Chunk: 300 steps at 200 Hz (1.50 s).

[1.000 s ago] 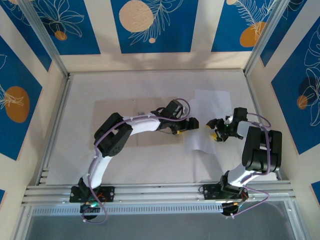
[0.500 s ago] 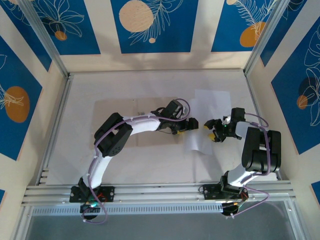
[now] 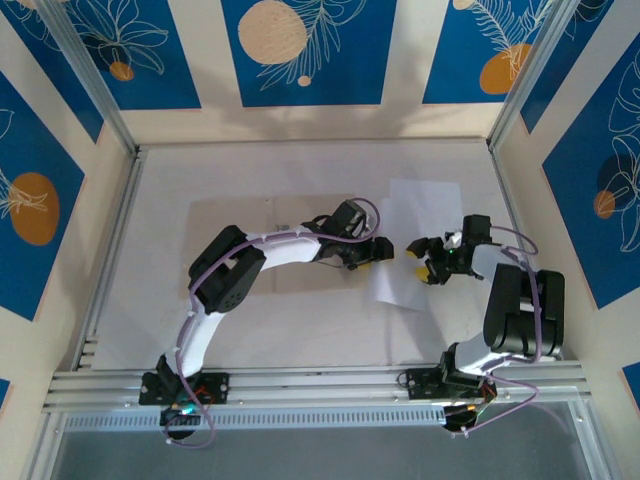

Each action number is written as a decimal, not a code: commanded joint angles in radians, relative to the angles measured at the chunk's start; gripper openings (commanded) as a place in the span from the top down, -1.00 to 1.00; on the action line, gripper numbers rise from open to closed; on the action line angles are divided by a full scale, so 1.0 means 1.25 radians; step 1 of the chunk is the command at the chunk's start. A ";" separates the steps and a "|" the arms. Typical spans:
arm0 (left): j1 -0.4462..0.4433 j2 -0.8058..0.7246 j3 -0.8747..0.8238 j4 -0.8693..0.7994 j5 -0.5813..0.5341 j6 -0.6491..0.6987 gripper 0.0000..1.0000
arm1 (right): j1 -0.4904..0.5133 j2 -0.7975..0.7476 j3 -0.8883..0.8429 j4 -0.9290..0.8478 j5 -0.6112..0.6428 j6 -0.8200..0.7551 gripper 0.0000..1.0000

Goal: Put the files into the folder

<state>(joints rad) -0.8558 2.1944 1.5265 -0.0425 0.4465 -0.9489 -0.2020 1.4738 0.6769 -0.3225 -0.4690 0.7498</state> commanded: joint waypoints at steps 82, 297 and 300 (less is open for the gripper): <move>0.023 -0.073 -0.047 0.086 0.065 -0.055 -0.18 | -0.078 -0.163 0.015 -0.092 -0.150 0.005 -0.25; 0.094 -0.448 -0.205 0.120 0.178 -0.097 -0.06 | -0.058 -0.382 -0.091 0.350 -0.436 0.196 -0.41; 0.094 -0.451 -0.204 0.119 0.181 -0.096 -0.06 | -0.057 -0.386 -0.090 0.353 -0.440 0.196 -0.41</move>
<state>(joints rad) -0.7479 1.6932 1.2678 0.1223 0.6228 -1.0828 -0.2905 1.0309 0.5514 0.0593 -0.9546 0.9771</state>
